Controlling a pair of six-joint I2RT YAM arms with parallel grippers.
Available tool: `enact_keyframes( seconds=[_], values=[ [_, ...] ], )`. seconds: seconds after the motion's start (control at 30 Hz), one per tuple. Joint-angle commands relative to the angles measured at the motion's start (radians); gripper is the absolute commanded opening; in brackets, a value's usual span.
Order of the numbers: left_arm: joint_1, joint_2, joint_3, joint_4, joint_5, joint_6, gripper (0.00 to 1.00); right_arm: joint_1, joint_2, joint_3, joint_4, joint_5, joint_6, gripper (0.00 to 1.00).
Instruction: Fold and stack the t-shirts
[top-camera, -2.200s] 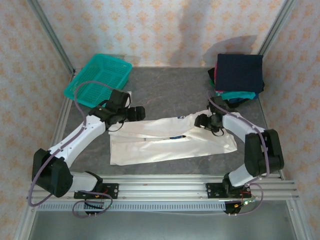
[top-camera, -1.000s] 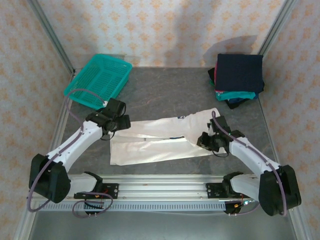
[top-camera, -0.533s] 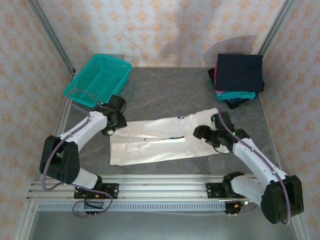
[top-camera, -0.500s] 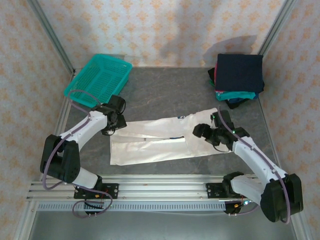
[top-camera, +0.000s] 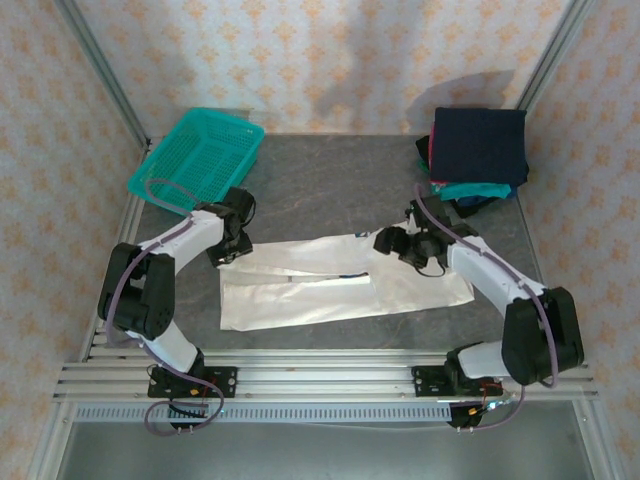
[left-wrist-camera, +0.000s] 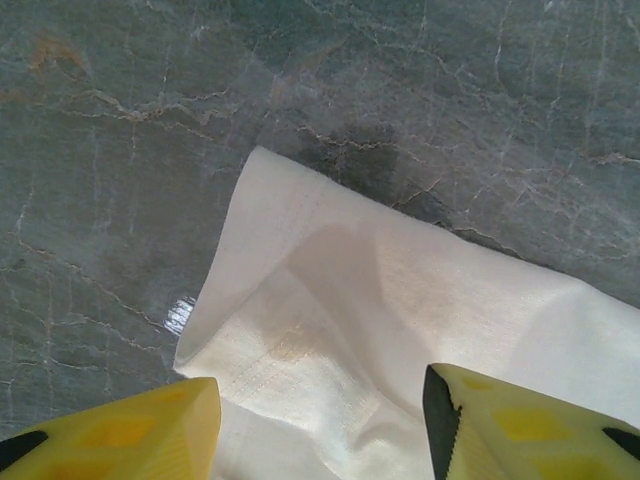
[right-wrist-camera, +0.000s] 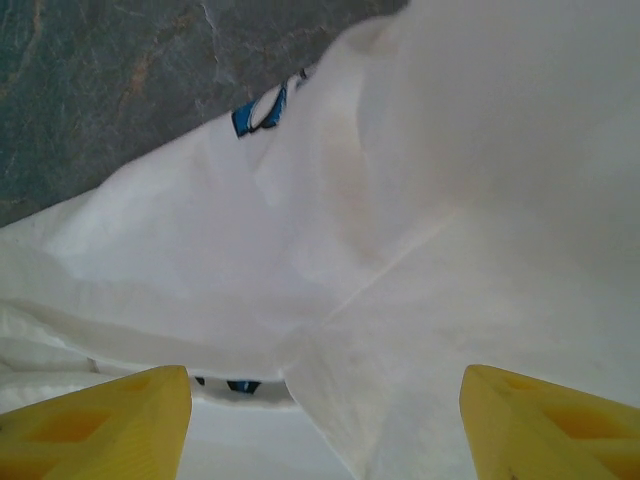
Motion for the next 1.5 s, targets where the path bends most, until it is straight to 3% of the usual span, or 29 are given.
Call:
enact_keyframes(
  seconds=[0.0,0.13,0.27,0.63,0.77,1.0,1.2,1.3,1.47],
  values=[
    [0.005,0.023,0.001,-0.014,0.006,-0.021,0.50,0.001,0.058,0.064,0.042,-0.012,-0.034,0.71],
    [0.005,0.056,-0.007,-0.010,0.016,-0.004,0.31,0.002,0.139,0.121,0.065,-0.024,-0.033,0.71],
    [0.004,0.049,-0.036,-0.017,0.003,0.015,0.06,0.004,0.196,0.169,0.068,-0.034,-0.042,0.70],
    [-0.027,-0.147,-0.211,0.009,0.026,-0.058,0.01,0.003,0.257,0.175,0.064,-0.001,-0.057,0.70],
    [-0.065,-0.220,-0.255,0.013,0.004,-0.089,0.07,0.001,0.290,0.179,0.037,0.033,-0.049,0.69],
    [-0.155,-0.500,-0.284,-0.055,-0.050,-0.129,0.18,0.001,0.300,0.165,0.029,0.061,-0.016,0.68],
    [-0.156,-0.780,-0.287,-0.074,-0.226,-0.094,0.48,0.001,0.235,0.165,-0.009,0.153,0.005,0.69],
    [-0.156,-0.749,-0.262,0.039,-0.154,-0.044,0.57,-0.002,0.161,0.150,-0.022,0.213,0.046,0.70],
    [-0.155,-0.435,-0.111,0.092,0.022,0.072,0.61,-0.005,0.058,0.128,-0.090,0.265,0.126,0.71]
  ],
)
